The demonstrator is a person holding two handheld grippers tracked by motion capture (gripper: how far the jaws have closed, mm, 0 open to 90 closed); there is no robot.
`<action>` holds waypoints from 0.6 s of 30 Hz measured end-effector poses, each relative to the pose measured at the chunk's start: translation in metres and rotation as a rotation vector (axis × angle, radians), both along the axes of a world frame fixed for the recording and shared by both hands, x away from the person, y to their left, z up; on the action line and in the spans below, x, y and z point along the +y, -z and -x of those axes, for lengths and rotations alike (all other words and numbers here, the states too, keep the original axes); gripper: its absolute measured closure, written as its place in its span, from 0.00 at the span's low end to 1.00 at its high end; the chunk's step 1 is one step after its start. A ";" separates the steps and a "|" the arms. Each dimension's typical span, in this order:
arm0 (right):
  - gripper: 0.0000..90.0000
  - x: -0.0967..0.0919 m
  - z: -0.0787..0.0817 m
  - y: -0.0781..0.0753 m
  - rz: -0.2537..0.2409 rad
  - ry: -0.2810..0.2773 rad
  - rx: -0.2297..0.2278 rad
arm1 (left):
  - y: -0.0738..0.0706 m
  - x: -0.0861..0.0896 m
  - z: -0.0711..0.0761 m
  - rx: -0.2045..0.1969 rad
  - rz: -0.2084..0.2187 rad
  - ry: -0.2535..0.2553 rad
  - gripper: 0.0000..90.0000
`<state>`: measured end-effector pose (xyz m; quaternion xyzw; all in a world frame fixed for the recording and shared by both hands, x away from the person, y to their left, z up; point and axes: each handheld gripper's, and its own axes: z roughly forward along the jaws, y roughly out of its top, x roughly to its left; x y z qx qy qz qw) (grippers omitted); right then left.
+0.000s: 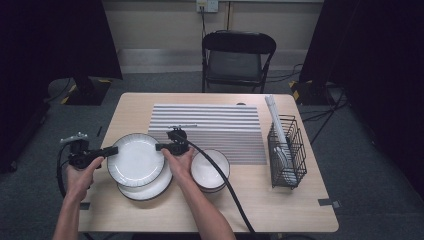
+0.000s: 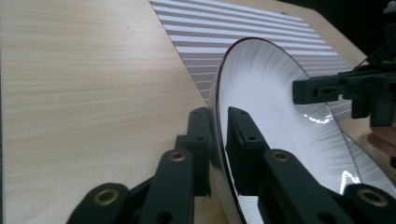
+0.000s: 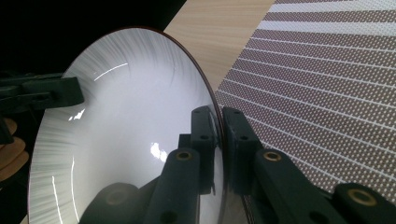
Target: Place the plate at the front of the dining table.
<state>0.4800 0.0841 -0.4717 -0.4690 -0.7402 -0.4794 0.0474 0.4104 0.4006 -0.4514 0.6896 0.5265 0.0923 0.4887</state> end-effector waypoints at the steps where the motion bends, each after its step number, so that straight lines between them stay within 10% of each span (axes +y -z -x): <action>1: 0.93 0.000 0.000 0.000 -0.003 0.001 -0.001 | -0.001 0.002 0.002 0.001 -0.001 -0.003 0.86; 18: 0.95 -0.001 0.003 -0.007 -0.015 0.015 -0.057 | -0.002 0.002 0.000 -0.001 -0.051 -0.026 0.93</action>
